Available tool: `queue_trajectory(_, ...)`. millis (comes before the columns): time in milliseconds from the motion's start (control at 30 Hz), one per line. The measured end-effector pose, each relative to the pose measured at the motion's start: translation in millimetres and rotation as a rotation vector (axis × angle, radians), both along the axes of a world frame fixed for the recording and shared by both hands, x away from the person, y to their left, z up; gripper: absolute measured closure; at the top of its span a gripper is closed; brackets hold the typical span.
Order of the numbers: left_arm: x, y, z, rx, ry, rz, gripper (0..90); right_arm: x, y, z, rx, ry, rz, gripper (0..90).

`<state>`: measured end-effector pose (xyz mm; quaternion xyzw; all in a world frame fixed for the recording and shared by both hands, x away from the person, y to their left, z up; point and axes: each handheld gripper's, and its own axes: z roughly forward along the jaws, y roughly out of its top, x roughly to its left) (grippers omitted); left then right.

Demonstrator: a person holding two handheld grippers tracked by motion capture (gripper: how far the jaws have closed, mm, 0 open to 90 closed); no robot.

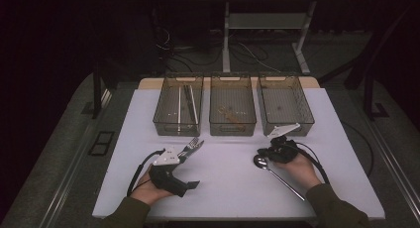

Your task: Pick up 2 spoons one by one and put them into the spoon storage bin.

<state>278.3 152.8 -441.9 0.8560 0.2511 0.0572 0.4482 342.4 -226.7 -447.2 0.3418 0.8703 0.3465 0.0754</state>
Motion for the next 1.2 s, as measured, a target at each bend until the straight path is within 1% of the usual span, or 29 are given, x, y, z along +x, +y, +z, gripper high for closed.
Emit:
queue_trajectory(100, 0.1, 0.0, 0.0, 0.001, 0.000, -0.001, 0.7, -2.5, 6.4, 0.2, -0.002, -0.001, 0.016, 89.5)
queue_trajectory(233, -0.1, 0.0, 0.0, 0.000, 0.002, -0.003, 0.8, -2.7, 4.9, 1.2, -0.001, 0.001, 0.023, 87.6)
queue_trajectory(300, -0.2, -0.1, -0.1, 0.001, 0.002, -0.005, 0.9, -2.9, 0.8, 4.2, 0.021, 0.004, 0.013, 85.1)
queue_trajectory(433, -0.1, 0.0, 0.0, -0.001, 0.003, -0.005, 0.8, -6.4, -8.5, 13.7, 0.089, 0.005, 0.004, 72.3)
queue_trajectory(500, -0.2, 0.0, 0.1, -0.001, 0.003, -0.005, 0.8, -9.8, -11.0, 15.8, 0.114, 0.018, 0.026, 68.0)
queue_trajectory(533, -0.2, 0.0, 0.2, 0.000, 0.002, -0.006, 0.9, -12.0, -11.2, 16.1, 0.118, 0.020, 0.033, 65.6)
queue_trajectory(633, -0.2, -0.3, 0.1, 0.001, 0.002, -0.006, 0.8, -18.1, -9.7, 14.9, 0.102, 0.032, 0.061, 59.9)
queue_trajectory(700, -0.3, -0.3, 0.2, 0.002, 0.001, -0.005, 0.9, -19.5, -8.7, 12.5, 0.083, 0.030, 0.069, 56.4)
queue_trajectory(767, -0.4, -0.2, 0.2, 0.001, 0.001, -0.005, 0.8, -19.2, -7.8, 10.3, 0.064, 0.027, 0.063, 53.6)
queue_trajectory(900, -0.2, -0.2, 0.1, 0.001, 0.002, -0.006, 0.9, -17.9, -7.0, 6.9, 0.049, 0.032, 0.066, 52.3)
queue_trajectory(1033, -0.4, -0.2, 0.2, 0.001, 0.002, -0.006, 0.8, -18.9, -3.2, 2.8, 0.013, 0.037, 0.082, 52.0)
queue_trajectory(1200, -0.4, -0.8, -0.2, 0.003, 0.003, -0.007, 0.9, -24.2, 2.1, 1.3, -0.034, -0.020, 0.102, 52.4)
